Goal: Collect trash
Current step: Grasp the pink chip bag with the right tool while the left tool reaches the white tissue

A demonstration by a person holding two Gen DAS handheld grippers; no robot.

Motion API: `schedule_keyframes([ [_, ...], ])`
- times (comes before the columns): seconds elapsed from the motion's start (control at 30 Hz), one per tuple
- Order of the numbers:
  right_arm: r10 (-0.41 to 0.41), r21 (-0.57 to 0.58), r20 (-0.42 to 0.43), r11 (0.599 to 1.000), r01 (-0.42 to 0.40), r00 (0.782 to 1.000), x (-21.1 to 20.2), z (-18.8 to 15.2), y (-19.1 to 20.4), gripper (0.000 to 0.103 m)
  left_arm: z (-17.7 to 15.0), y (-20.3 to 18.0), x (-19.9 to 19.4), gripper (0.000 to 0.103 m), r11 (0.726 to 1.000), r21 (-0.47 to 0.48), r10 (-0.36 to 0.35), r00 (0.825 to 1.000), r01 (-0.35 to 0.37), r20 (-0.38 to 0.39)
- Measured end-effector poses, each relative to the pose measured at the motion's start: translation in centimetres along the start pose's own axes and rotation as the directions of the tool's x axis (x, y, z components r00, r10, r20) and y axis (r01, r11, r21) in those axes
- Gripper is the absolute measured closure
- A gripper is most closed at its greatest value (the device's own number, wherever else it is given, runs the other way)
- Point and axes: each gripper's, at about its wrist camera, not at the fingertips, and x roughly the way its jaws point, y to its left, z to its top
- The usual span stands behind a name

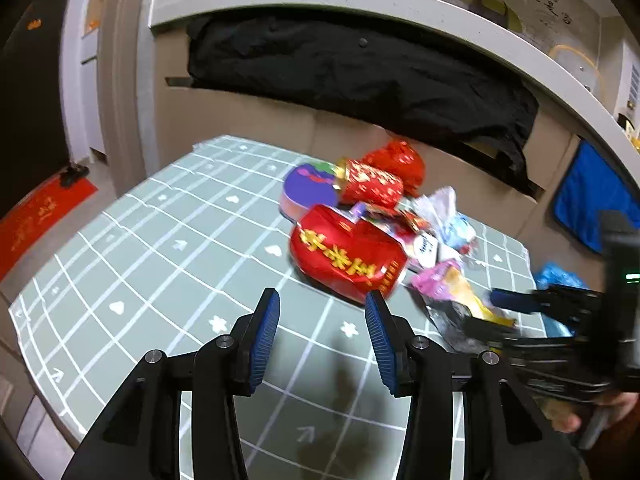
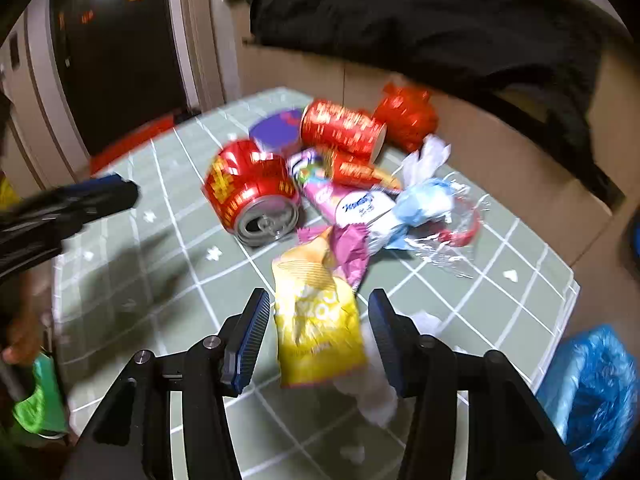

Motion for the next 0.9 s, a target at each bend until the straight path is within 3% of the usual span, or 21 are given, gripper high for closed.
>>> schedule_keyframes([
  [0.03,-0.015,-0.016,-0.021,1.000,0.015,1.000,0.8,0.2,0.5,0.061,-0.1,0.0,0.1,0.057,1.000,-0.005,-0.010,1.000,0.010,-0.006],
  [0.13,-0.059,-0.049,-0.060,0.997,0.056,0.996,2.4,0.4,1.1,0.083,-0.6,0.1,0.1,0.057,0.998,-0.037,-0.042,0.999,0.042,0.001],
  [0.17,-0.047,-0.039,-0.059,0.998,0.044,0.997,2.4,0.5,1.0,0.085,-0.7,0.1,0.1,0.057,0.998,-0.043,-0.044,0.999,0.044,0.009],
  [0.3,0.010,0.025,0.018,1.000,-0.010,1.000,-0.3,0.9,-0.1,0.086,-0.8,-0.3,0.2,0.058,0.998,-0.040,-0.038,0.999,0.039,0.006],
  [0.53,-0.086,0.154,0.178,0.986,0.059,0.980,-7.7,0.8,-3.8,0.086,-1.2,-2.6,1.1,0.057,0.989,-0.042,-0.142,0.988,0.140,-0.063],
  [0.7,-0.195,0.231,0.206,0.962,0.146,0.959,-11.3,-1.8,-7.1,0.086,-1.4,-6.8,2.2,0.057,0.985,0.012,-0.169,0.981,0.171,-0.093],
  [0.9,-0.214,0.334,0.192,0.932,0.141,0.958,-12.9,-5.6,-10.5,0.086,-1.5,-12.9,4.8,0.057,0.972,0.096,-0.198,0.969,0.213,-0.150],
])
